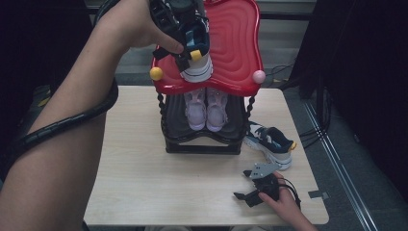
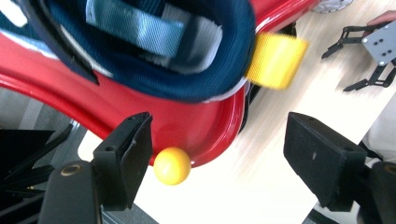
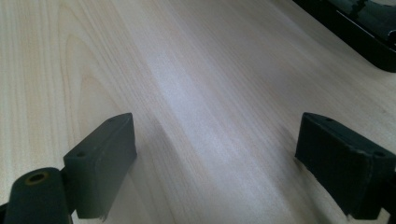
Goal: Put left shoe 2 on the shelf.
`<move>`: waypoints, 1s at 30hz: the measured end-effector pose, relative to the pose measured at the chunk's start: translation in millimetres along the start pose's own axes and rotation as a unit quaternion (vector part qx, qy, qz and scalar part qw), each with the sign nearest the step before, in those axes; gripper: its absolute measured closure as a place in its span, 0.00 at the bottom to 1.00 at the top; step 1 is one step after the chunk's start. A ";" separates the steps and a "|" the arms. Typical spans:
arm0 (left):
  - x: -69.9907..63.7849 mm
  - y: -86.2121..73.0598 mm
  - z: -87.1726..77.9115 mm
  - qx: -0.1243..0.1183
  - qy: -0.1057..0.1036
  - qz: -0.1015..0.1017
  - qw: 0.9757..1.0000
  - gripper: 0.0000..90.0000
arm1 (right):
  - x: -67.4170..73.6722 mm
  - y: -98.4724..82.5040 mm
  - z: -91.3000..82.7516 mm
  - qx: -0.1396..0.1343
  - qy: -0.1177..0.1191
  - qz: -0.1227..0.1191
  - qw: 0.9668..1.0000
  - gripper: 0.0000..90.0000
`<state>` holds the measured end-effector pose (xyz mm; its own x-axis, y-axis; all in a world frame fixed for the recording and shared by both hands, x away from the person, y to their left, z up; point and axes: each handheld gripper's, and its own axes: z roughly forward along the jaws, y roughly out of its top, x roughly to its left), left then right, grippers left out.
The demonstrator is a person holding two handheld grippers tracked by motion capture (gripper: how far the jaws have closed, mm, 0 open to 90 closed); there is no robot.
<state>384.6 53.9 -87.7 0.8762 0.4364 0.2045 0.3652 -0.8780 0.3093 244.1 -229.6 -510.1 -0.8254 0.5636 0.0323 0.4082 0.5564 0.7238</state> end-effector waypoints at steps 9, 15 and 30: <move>4.5 -20.2 2.7 0.006 -0.006 -0.008 1.000 0.27 | 0.0 0.0 0.0 0.000 0.000 0.000 1.000 0.12; 6.4 -36.9 3.8 0.008 -0.011 -0.021 1.000 0.27 | 0.0 0.0 0.0 0.000 0.000 0.000 1.000 0.12; 10.8 -66.5 11.1 0.025 -0.023 -0.039 0.999 0.27 | 0.0 0.0 0.1 0.000 0.000 0.000 1.000 0.12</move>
<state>373.3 114.8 -116.4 0.8569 0.4964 0.1390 0.4481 -0.8506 0.2752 244.2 -229.6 -510.2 -0.8255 0.5635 0.0319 0.4078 0.5564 0.7240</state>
